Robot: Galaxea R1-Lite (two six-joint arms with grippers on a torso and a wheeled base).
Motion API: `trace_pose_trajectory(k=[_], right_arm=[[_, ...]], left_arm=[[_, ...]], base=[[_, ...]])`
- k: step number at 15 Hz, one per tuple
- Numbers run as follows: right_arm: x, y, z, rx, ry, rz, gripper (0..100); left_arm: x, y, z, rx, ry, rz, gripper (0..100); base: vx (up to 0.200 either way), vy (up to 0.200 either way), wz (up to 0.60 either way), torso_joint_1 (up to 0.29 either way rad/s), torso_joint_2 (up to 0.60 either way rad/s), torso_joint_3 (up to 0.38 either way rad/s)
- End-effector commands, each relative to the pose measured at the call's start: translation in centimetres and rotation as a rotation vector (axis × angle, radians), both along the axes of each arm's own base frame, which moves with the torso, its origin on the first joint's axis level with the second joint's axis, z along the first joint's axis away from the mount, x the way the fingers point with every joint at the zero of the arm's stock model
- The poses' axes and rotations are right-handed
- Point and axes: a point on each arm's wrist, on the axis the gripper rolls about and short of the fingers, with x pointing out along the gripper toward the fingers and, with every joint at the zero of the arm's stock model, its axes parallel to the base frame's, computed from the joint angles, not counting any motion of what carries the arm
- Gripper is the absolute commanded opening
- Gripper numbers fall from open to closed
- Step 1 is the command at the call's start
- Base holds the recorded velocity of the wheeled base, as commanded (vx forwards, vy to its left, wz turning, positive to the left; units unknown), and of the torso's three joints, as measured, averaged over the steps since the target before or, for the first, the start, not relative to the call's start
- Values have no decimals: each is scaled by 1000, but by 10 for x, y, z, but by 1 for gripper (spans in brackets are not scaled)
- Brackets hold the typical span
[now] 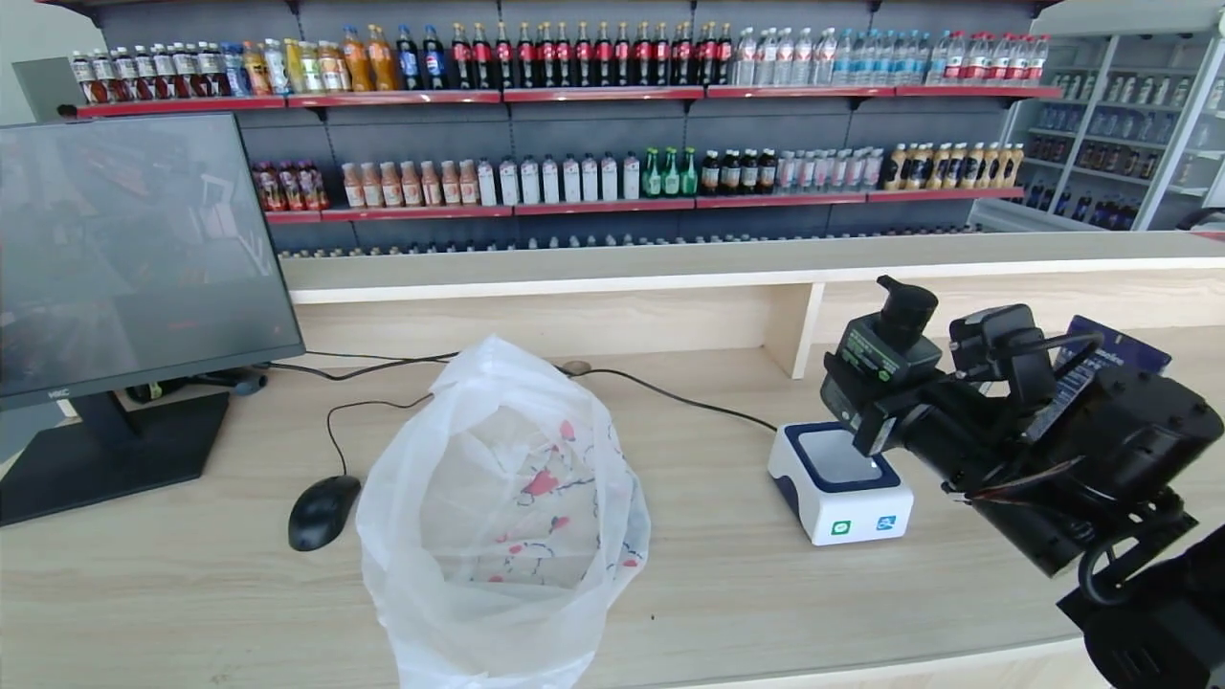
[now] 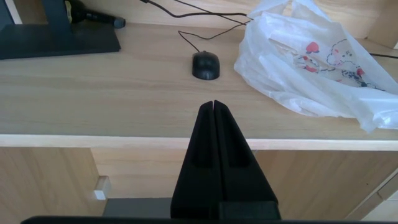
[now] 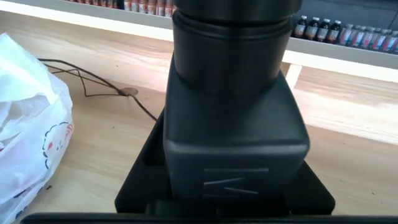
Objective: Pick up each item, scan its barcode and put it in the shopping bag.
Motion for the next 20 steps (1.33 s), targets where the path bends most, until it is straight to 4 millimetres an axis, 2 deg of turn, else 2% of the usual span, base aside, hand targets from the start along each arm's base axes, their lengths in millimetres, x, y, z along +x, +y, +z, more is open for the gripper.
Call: trace_pose_trajectory(k=[1,3,5,7,8,11,13,16,20], right_arm=[[13,14,-6,-44,-15,57,0],[4,10,-10,-153,-30,68,0],[3,1,-8,-353,-140,162,0],[16,4,7,-431,-260,120,0],[23,-1,7,-483,-285,87,0],[24,-11,-6,-576,-264,66,0],[23,-14,-6,-652,-310,87,0],[26,-16,-17,-762,-402,245,0],[28,-29,-32,-829,-420,325,0]], left_arm=[[0,0,0,0,0,0,0],[0,0,0,0,-1,0,0],[0,0,0,0,-1,0,0],[0,0,0,0,-1,0,0],[0,0,0,0,-1,0,0],[0,0,0,0,0,0,0],[0,0,0,0,-1,0,0],[0,0,0,0,-1,0,0],[0,0,0,0,0,0,0]], base=[[0,0,0,0,0,0],[0,0,0,0,0,0],[0,0,0,0,0,0],[0,0,0,0,0,0],[0,0,0,0,0,0],[0,0,0,0,0,0],[0,0,0,0,0,0],[0,0,0,0,0,0],[0,0,0,0,0,0]])
